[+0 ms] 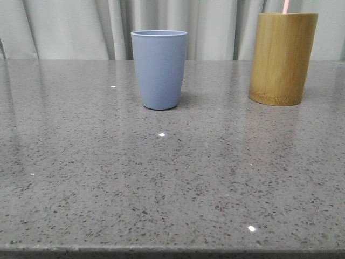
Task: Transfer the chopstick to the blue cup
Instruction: 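Open the left gripper and raise it away from the cup, then grasp the pink straw in the bamboo cup with the right gripper, lift out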
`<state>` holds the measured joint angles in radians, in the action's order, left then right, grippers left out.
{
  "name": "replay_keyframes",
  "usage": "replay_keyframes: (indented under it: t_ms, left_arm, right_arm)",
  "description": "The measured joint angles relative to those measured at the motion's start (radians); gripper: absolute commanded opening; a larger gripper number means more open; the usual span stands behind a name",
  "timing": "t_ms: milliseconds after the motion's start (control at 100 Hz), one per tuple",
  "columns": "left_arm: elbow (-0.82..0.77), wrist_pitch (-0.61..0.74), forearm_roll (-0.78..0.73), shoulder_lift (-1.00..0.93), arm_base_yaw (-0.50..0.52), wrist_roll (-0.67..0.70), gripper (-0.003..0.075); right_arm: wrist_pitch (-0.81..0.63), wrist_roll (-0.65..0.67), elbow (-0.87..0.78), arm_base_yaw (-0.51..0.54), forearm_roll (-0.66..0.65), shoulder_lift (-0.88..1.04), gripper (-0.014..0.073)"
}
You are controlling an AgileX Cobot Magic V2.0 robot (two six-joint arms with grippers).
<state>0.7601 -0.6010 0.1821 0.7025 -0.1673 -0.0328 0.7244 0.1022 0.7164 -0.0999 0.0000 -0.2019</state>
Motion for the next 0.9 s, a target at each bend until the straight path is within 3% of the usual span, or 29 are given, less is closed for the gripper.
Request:
replay_keyframes:
  t_ms: [240,480,900]
  left_arm:
    - [-0.148,-0.022,0.000,-0.218,0.033,0.000,0.0504]
    - [-0.181,-0.027,0.000,-0.260,0.033,0.000,0.0504]
    - [-0.183,-0.027,0.000,-0.260,0.033,0.000,0.0503]
  right_arm:
    - [0.000,0.000,0.000,0.000,0.000,0.000,0.0614]
    - [-0.082,0.000,0.000,0.000,0.012,-0.087,0.0614]
    - [-0.490,0.002,0.045,-0.009,0.022,-0.556,0.0614]
